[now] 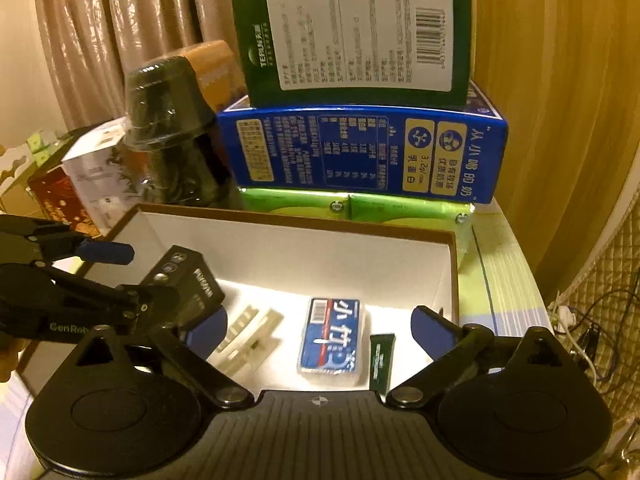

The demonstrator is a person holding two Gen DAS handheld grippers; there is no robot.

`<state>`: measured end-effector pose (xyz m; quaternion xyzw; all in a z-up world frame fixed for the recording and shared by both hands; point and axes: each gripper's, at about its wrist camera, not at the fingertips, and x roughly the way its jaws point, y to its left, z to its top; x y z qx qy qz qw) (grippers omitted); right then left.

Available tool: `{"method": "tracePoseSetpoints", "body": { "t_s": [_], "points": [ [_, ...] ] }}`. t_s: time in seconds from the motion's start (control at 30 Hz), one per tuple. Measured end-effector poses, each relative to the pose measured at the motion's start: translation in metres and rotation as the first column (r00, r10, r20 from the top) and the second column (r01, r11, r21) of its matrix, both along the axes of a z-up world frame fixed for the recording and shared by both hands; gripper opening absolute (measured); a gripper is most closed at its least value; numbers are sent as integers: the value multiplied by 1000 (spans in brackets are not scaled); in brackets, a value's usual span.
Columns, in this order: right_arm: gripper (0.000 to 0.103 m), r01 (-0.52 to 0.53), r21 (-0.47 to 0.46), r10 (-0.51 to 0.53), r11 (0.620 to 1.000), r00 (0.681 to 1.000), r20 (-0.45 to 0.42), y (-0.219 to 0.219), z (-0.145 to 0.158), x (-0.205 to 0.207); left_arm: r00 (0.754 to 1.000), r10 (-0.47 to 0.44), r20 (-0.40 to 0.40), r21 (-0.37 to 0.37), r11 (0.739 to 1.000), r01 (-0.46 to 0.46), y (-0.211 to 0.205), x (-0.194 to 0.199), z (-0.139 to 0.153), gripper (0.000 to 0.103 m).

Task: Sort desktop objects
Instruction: 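Withdraw both tools from the box back toward the remaining items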

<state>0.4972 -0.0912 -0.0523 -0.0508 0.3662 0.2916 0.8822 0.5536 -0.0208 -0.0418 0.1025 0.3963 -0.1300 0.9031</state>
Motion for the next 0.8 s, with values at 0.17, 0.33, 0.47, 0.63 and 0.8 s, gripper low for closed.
{"method": "tracePoseSetpoints", "body": {
  "t_s": [0.17,0.33,0.47,0.63,0.8],
  "points": [
    [101,22,31,-21,999,1000,-22,-10,7,-16,1000,16,5,-11,1000,-16,8,-23,12,79],
    [101,34,30,-33,999,999,-32,-13,14,-34,999,38,13,-5,999,-37,14,-46,21,93],
    [101,43,36,-41,998,999,-35,-17,19,-51,999,47,3,-10,999,-47,20,-65,27,94],
    [101,64,40,-62,997,997,-42,-20,24,-69,998,69,6,-22,997,-68,26,-85,35,97],
    [101,83,30,-81,996,996,-48,-25,26,-91,996,91,5,-22,996,-91,34,-106,39,98]
  ]
}}
